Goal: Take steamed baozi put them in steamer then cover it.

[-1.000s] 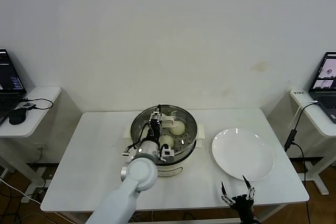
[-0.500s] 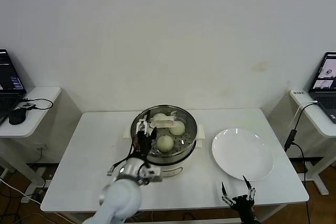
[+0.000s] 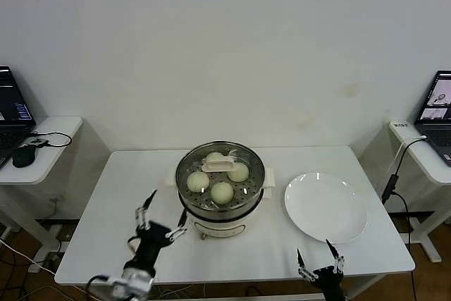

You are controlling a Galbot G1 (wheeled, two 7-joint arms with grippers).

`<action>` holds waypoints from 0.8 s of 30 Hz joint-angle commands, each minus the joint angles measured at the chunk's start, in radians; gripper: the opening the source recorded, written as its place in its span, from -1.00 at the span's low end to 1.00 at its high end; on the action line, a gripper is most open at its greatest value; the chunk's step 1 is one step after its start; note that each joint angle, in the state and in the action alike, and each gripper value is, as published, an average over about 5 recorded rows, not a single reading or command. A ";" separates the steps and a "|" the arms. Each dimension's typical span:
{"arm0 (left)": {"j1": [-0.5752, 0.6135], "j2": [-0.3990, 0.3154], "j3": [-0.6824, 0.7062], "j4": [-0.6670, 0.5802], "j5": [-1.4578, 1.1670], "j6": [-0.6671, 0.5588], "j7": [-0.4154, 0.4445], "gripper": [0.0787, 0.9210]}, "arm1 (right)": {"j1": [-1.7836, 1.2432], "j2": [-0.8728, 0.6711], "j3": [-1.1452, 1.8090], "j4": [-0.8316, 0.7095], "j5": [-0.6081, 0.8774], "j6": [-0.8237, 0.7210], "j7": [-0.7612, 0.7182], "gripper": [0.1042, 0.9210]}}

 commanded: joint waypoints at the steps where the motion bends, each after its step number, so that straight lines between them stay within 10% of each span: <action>1: 0.267 -0.091 -0.139 0.065 -0.444 -0.252 -0.165 0.77 | -0.099 -0.079 -0.025 0.087 0.147 -0.089 -0.027 0.76; 24: 0.282 -0.152 -0.124 0.155 -0.434 -0.326 -0.100 0.77 | -0.093 -0.062 -0.047 0.107 0.175 -0.088 -0.039 0.76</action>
